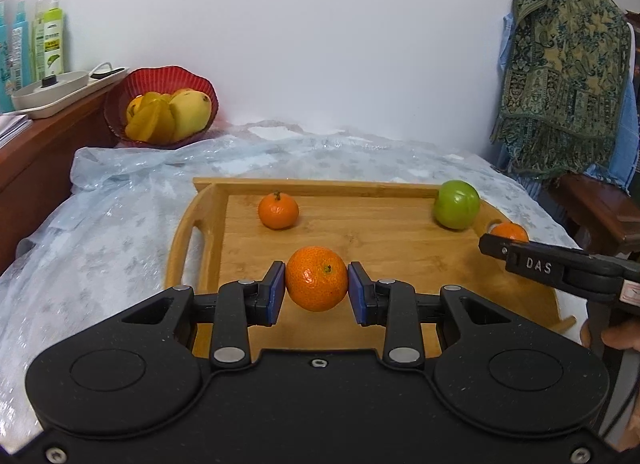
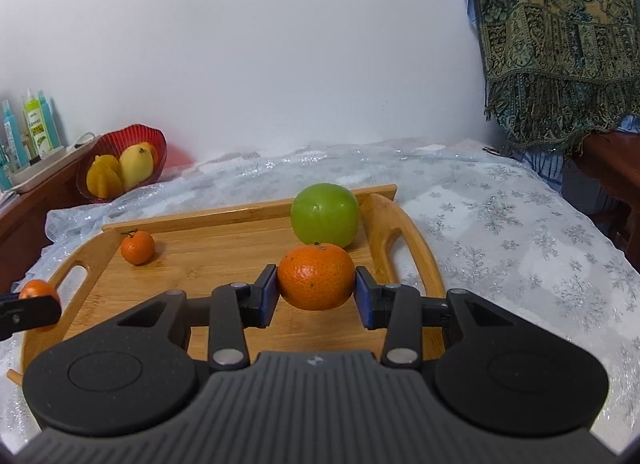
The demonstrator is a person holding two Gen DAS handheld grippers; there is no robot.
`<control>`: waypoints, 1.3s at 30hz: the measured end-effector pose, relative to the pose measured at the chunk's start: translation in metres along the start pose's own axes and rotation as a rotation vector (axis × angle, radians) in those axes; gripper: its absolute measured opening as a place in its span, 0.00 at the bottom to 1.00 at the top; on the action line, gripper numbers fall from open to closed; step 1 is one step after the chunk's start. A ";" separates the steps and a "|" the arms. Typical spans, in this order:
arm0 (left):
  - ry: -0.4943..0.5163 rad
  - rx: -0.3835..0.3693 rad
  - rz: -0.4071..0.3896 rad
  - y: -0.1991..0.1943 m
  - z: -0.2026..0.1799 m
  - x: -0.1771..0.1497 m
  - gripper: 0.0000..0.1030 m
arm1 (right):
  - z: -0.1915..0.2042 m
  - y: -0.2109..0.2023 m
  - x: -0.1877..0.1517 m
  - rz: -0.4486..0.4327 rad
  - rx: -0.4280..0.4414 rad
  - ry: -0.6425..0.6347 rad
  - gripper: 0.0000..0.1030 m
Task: Organize fruits
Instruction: 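Lift and carry both held tangerines over the bamboo tray, then lower the tangerine and open the left tool while the right tool releases its orange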
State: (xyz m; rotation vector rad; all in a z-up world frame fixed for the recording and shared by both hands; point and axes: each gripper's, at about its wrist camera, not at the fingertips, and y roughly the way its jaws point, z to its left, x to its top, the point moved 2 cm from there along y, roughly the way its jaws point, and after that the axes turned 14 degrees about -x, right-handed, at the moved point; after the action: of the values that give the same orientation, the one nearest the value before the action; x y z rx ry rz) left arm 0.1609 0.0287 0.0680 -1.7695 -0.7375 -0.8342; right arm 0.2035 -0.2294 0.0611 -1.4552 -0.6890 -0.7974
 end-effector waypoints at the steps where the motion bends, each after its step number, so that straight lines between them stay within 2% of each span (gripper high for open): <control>1: 0.002 0.000 0.001 0.005 0.001 0.003 0.30 | 0.000 0.003 0.001 0.006 0.000 0.000 0.43; 10: 0.007 0.013 0.031 0.045 0.008 0.019 0.30 | -0.007 0.022 0.010 0.054 -0.006 0.028 0.43; 19: -0.016 0.027 0.064 0.070 0.019 0.019 0.31 | -0.006 0.034 0.016 0.071 0.000 0.028 0.43; 39: -0.042 0.054 0.076 0.064 0.030 0.017 0.31 | -0.002 0.039 0.016 0.078 -0.005 0.024 0.43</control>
State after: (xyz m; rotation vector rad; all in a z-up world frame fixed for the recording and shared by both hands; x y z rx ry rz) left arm 0.2277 0.0392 0.0405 -1.7601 -0.7098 -0.7215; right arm 0.2442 -0.2342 0.0518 -1.4664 -0.6088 -0.7551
